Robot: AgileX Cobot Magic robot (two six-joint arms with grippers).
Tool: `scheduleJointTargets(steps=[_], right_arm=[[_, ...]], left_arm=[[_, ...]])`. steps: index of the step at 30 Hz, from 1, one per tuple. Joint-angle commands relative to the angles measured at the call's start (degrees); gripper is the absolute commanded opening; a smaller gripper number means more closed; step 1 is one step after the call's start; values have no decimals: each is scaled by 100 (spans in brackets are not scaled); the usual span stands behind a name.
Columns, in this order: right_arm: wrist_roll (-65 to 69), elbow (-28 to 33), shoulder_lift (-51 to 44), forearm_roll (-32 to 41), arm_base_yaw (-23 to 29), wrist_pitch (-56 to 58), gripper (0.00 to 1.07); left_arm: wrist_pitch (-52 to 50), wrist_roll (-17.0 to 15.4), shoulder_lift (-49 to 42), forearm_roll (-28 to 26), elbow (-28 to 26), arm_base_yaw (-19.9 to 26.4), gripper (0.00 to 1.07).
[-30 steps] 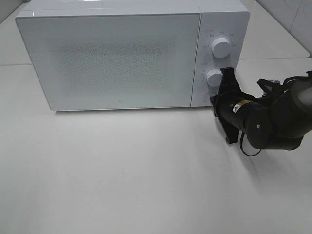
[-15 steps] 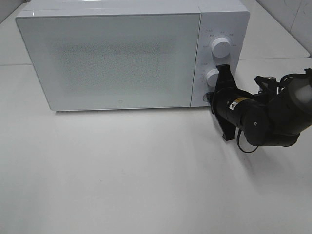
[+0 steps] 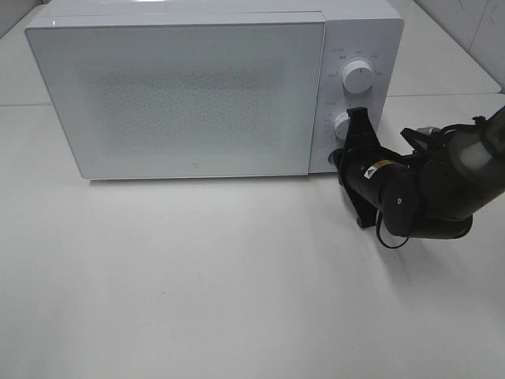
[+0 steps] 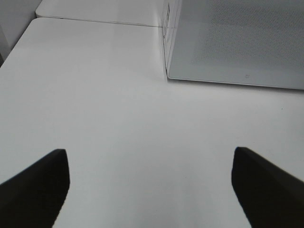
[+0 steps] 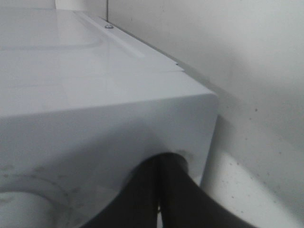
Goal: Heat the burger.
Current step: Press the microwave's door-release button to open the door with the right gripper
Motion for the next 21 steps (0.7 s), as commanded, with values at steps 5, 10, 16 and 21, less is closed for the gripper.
scheduleJointTargets(steps=[5, 10, 16, 21], right_arm=[[-92, -470, 63, 338, -143, -1553, 0], [-92, -470, 63, 332, -143, -1604, 0], [-80, -435, 57, 338, -126, -1564, 0], [-40, -327, -63, 292, -126, -1163, 0]], left_arm=[[34, 6, -34, -34, 6, 0, 85], [34, 6, -34, -34, 6, 0, 85], [34, 6, -34, -34, 6, 0, 85], [34, 6, -34, -34, 6, 0, 85]])
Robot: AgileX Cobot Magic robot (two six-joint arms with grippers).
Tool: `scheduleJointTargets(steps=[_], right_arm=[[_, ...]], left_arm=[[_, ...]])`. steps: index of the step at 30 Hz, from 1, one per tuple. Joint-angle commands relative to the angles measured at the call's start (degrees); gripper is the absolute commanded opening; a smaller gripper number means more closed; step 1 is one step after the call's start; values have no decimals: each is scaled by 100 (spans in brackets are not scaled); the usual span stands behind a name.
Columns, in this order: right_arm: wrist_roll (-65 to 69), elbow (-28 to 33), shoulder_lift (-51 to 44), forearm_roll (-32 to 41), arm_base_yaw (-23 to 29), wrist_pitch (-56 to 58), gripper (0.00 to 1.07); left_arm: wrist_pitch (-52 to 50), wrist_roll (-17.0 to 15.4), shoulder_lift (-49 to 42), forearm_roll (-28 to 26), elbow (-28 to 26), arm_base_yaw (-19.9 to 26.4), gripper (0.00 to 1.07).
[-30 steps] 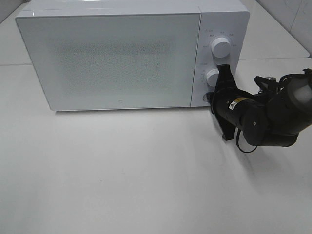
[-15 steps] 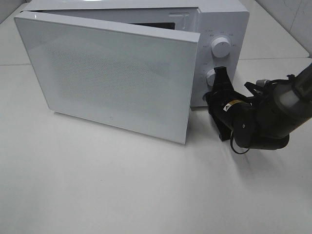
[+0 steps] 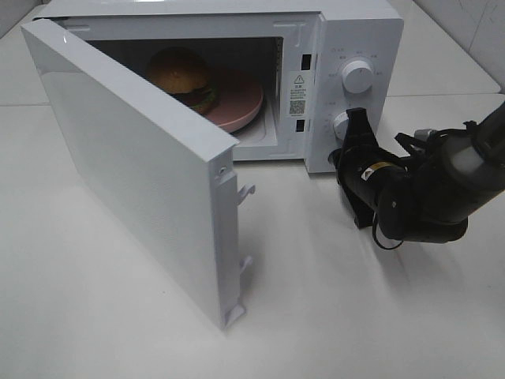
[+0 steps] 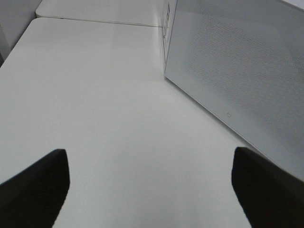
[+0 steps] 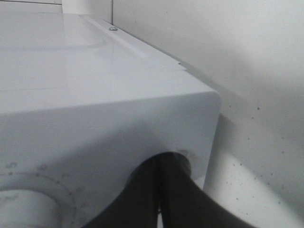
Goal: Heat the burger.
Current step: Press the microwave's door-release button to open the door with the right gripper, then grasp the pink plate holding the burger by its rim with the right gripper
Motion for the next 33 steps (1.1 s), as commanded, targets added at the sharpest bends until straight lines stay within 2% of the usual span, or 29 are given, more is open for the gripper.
scheduleJointTargets(steps=[1, 8, 15, 29, 33], right_arm=[[-34, -252, -201, 132, -132, -882, 0], [6, -52, -315, 63, 29, -241, 0], [92, 126, -355, 63, 189, -92, 0], [-11, 814, -957, -212, 212, 533, 0], [-212, 1003, -1324, -441, 212, 1043, 0]], left_arm=[[34, 6, -34, -34, 6, 0, 85], [34, 6, -34, -34, 6, 0, 85], [34, 6, -34, -34, 6, 0, 85], [34, 6, -34, -34, 6, 0, 85], [34, 6, -34, -34, 6, 0, 85]])
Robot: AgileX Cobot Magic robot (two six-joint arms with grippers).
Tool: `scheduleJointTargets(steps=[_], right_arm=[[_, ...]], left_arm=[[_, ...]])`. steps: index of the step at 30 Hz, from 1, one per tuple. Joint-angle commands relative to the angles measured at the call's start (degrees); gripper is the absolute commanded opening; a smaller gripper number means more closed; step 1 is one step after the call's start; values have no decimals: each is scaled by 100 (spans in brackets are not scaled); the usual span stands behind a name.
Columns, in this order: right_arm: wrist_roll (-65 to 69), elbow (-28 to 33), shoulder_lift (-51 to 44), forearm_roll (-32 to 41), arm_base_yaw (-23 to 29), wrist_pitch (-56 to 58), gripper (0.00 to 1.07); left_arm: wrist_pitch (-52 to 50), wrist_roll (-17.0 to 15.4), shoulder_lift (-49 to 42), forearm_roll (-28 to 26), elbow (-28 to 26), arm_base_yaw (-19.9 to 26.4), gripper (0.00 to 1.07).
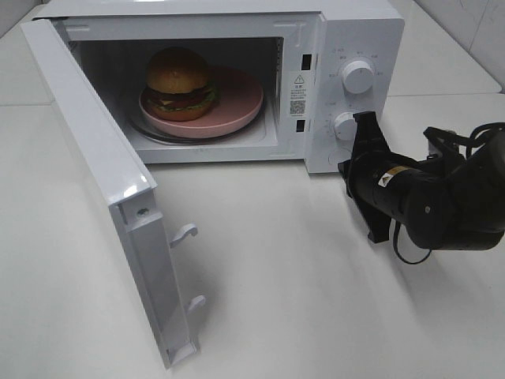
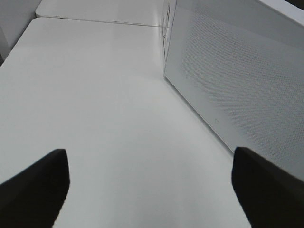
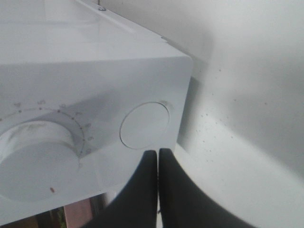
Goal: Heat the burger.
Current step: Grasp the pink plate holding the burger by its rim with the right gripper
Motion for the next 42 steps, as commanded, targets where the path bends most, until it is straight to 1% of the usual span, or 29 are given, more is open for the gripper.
scheduleJointTargets(steps=[1, 3, 5, 6, 7, 8, 10, 11, 12, 13, 15, 16, 17, 19, 23, 24, 25, 27, 28, 30, 31, 32, 33, 34, 36, 38, 41, 42], right_arm=[[-201, 57, -246, -218, 17, 281, 0], [-567, 63, -521, -418, 17, 728, 0], [-676, 63, -596, -435, 17, 854, 0], [-963, 63, -785, -441, 17, 1186, 0], [-963, 63, -785, -441, 17, 1186, 0], [-1289, 63, -951, -441, 17, 1478, 0], [-1444, 63, -1049, -441, 17, 1610, 0], [-1816, 63, -1232, -441, 17, 1937, 0], [-1816, 63, -1232, -441, 17, 1937, 0], [-2252, 63, -1381, -441, 17, 2235, 0], [-2429, 63, -1455, -441, 17, 2361, 0], [-2813, 63, -1604, -441, 17, 2659, 0], [-2813, 63, -1604, -441, 17, 2659, 0], [-3272, 63, -1833, -441, 17, 3100, 0], [-3690, 57, -2063, -441, 17, 3501, 0], [-4011, 34, -2217, -441, 17, 3776, 0], [-4011, 34, -2217, -441, 17, 3776, 0], [-4624, -17, -2406, -441, 17, 4291, 0], [-4624, -17, -2406, -441, 17, 4291, 0], [-5392, -149, -2561, -441, 17, 4899, 0], [-5392, -149, -2561, -441, 17, 4899, 0], [-5964, -264, -2624, -441, 17, 5317, 0], [-5964, -264, -2624, -441, 17, 5317, 0], [-6509, -384, -2659, -441, 17, 5747, 0], [-6715, -441, -2659, -441, 17, 5907, 0], [-7580, -716, -2659, -441, 17, 6635, 1], [-7821, -785, -2659, -447, 17, 6807, 1], [-8319, -911, -2659, -453, 17, 7070, 1]], left_arm=[[34, 6, -34, -29, 6, 0, 85], [34, 6, -34, -29, 6, 0, 85], [34, 6, -34, -29, 6, 0, 85], [34, 6, -34, -29, 6, 0, 85], [34, 6, -34, -29, 6, 0, 85], [34, 6, -34, -29, 6, 0, 85], [34, 6, -34, -29, 6, 0, 85], [34, 6, -34, -29, 6, 0, 85], [34, 6, -34, -29, 6, 0, 85], [34, 6, -34, -29, 6, 0, 85], [34, 6, -34, -29, 6, 0, 85], [34, 6, -34, -29, 6, 0, 85], [34, 6, -34, -29, 6, 0, 85], [34, 6, -34, -29, 6, 0, 85], [34, 6, -34, -29, 6, 0, 85], [34, 6, -34, -29, 6, 0, 85], [34, 6, -34, -29, 6, 0, 85], [34, 6, -34, -29, 6, 0, 85], [34, 6, -34, -29, 6, 0, 85], [34, 6, -34, -29, 6, 0, 85], [34, 6, -34, -29, 6, 0, 85], [34, 6, -34, -29, 6, 0, 85], [34, 6, -34, -29, 6, 0, 85], [34, 6, -34, -29, 6, 0, 85], [34, 6, -34, -29, 6, 0, 85], [34, 6, -34, -29, 6, 0, 85], [34, 6, -34, -29, 6, 0, 85], [34, 6, -34, -29, 6, 0, 85]])
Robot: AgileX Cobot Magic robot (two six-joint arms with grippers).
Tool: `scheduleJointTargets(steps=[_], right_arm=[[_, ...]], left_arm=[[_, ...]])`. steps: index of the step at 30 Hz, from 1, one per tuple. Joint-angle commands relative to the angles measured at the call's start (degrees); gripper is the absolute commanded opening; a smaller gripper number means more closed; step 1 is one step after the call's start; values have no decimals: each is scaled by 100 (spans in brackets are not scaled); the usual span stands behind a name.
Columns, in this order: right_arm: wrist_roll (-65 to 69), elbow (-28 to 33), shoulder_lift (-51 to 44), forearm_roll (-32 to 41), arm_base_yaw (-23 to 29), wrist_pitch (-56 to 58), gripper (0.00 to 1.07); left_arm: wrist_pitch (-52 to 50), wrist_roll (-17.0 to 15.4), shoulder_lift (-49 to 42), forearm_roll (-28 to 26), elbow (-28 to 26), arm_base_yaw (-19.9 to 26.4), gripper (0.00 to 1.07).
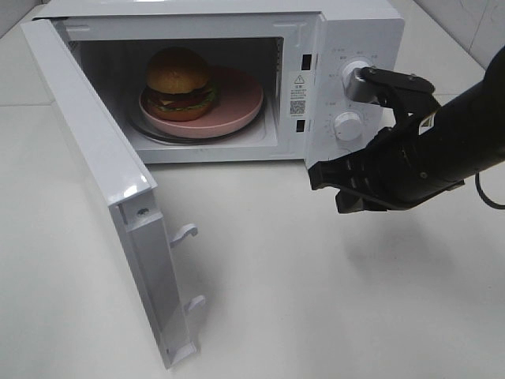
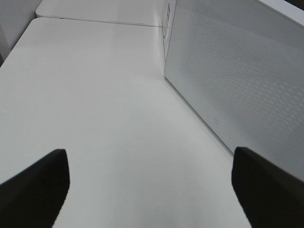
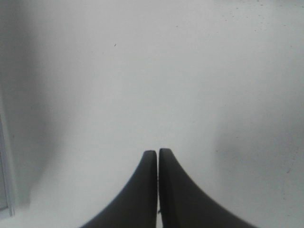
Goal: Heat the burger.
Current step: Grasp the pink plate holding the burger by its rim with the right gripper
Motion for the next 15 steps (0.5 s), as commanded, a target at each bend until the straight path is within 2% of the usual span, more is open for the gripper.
scheduleJointTargets(steps=[1, 8, 9, 11, 13, 15], right_arm=[[-985, -235, -46, -57, 17, 550, 1], [-2590, -579, -46, -69, 17, 1261, 2], [-3231, -670, -46, -172, 17, 1432, 2], [-3495, -699, -46, -235, 17, 1507, 2], [-4607, -762, -46, -619, 17, 1541, 4], [-4870, -762, -46, -665, 17, 1536, 4]], left_arm=[[34, 6, -34, -29, 6, 0, 85], [34, 6, -34, -29, 6, 0, 85], [34, 6, -34, -29, 6, 0, 85], [34, 6, -34, -29, 6, 0, 85], [34, 6, -34, -29, 6, 0, 85], [34, 6, -34, -29, 6, 0, 85]])
